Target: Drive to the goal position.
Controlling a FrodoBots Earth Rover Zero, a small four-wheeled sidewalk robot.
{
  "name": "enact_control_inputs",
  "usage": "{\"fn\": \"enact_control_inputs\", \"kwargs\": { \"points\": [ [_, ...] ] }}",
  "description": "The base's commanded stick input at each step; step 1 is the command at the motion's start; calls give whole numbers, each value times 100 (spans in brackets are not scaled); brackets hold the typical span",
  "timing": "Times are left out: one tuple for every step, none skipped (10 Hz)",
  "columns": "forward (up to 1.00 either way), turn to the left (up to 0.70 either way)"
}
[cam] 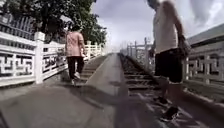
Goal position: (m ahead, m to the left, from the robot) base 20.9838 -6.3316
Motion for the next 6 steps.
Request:
{"fn": "enact_control_inputs", "kwargs": {
  "points": [
    [45, 10],
    [45, 18],
    [45, 26],
    [45, 22],
    [45, 7],
    [45, 0]
  ]
}}
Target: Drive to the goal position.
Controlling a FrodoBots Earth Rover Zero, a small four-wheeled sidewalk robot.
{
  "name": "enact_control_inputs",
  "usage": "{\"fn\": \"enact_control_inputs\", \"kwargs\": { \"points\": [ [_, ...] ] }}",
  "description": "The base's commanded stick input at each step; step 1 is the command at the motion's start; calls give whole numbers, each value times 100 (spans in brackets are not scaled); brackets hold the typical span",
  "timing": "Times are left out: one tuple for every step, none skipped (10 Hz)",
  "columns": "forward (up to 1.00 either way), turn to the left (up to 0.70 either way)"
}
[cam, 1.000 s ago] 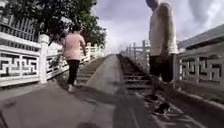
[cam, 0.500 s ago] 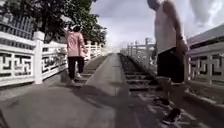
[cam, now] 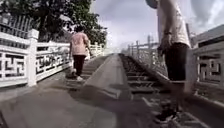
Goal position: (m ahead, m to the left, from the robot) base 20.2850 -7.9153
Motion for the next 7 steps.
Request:
{"fn": "enact_control_inputs", "kwargs": {
  "points": [
    [45, 0],
    [45, 0],
    [45, 0],
    [45, 0],
    [45, 0],
    [45, 0],
    [45, 0]
  ]
}}
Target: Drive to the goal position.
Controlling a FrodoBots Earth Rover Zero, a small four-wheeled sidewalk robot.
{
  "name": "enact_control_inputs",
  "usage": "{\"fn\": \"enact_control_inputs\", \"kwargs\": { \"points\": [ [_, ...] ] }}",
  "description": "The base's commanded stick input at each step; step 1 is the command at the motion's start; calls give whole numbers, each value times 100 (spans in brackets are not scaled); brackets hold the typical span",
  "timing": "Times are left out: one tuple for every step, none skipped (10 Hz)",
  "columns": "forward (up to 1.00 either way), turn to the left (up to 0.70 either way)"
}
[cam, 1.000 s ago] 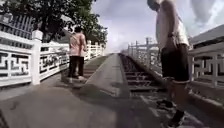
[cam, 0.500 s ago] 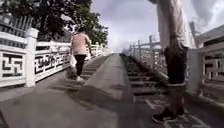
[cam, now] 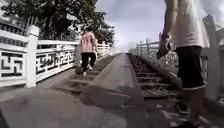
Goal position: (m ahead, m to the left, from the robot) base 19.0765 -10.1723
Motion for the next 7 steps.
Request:
{"fn": "enact_control_inputs", "kwargs": {
  "points": [
    [45, 0],
    [45, 0],
    [45, 0],
    [45, 0],
    [45, 0],
    [45, -8],
    [45, -27]
  ]
}}
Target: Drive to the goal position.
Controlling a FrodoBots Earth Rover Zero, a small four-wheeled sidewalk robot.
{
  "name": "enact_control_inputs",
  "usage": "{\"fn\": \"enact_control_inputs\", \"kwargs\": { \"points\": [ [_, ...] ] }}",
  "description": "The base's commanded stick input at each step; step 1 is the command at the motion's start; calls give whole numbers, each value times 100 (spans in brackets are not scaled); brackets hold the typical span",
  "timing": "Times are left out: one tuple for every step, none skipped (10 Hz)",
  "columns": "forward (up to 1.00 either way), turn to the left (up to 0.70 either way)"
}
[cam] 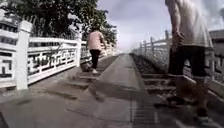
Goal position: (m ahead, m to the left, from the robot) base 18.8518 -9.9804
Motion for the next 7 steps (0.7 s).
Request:
{"fn": "enact_control_inputs", "kwargs": {
  "points": [
    [45, -24],
    [45, 0],
    [45, 0],
    [45, 0],
    [45, 0],
    [45, 0],
    [45, 0]
  ]
}}
